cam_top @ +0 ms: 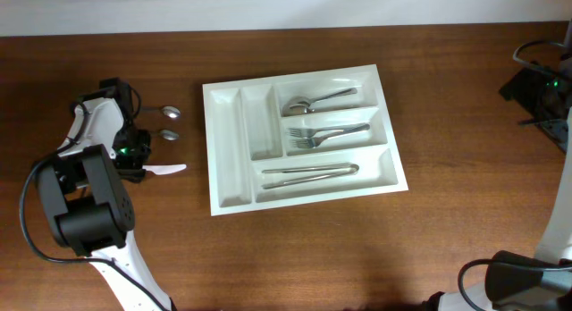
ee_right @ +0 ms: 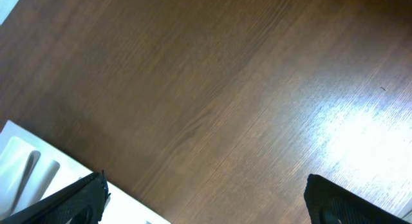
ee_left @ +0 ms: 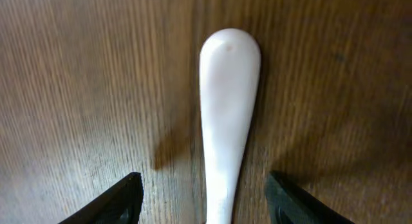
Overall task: Pack container
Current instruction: 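Lower the left gripper and grasp the white knife's handle, then carry the white knife with the left gripper to the tray's left compartments, then lower the knife into the narrow left compartment and open the gripper, then move the left gripper back over the lower metal spoon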
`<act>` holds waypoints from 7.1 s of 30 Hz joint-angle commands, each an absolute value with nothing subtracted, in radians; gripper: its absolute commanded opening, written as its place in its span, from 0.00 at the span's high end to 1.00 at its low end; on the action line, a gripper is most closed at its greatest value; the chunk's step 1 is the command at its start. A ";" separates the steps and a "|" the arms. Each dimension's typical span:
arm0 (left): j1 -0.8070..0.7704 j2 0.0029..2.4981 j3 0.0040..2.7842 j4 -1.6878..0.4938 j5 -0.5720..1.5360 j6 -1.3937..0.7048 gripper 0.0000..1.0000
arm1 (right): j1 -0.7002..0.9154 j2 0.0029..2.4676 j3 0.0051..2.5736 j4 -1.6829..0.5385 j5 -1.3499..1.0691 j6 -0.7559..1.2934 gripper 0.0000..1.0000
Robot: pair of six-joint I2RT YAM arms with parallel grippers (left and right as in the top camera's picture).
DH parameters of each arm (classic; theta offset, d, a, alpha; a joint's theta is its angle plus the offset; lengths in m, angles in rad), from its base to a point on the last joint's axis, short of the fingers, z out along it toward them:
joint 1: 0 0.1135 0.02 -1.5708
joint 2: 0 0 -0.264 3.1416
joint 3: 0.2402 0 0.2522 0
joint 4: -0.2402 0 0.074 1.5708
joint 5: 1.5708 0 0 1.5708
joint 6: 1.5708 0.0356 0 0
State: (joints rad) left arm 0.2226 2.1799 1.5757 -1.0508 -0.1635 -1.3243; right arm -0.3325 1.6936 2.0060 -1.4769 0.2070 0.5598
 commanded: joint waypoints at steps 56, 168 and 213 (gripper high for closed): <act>0.136 1.967 1.396 -0.939 -0.193 -1.041 0.98 | -0.334 1.695 2.010 -1.477 0.209 0.554 0.00; -0.380 2.032 1.514 -0.527 -0.081 -0.478 0.85 | -0.334 1.695 2.010 -1.477 0.210 0.554 0.01; 0.021 1.917 1.682 -1.053 -0.245 -1.121 0.01 | -0.334 1.695 2.010 -1.477 0.210 0.554 0.01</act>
State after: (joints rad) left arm 0.0238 1.8633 1.6958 -1.0550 -0.2810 -0.9798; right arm -0.3325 1.6936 2.0060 -1.4769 0.2070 0.5594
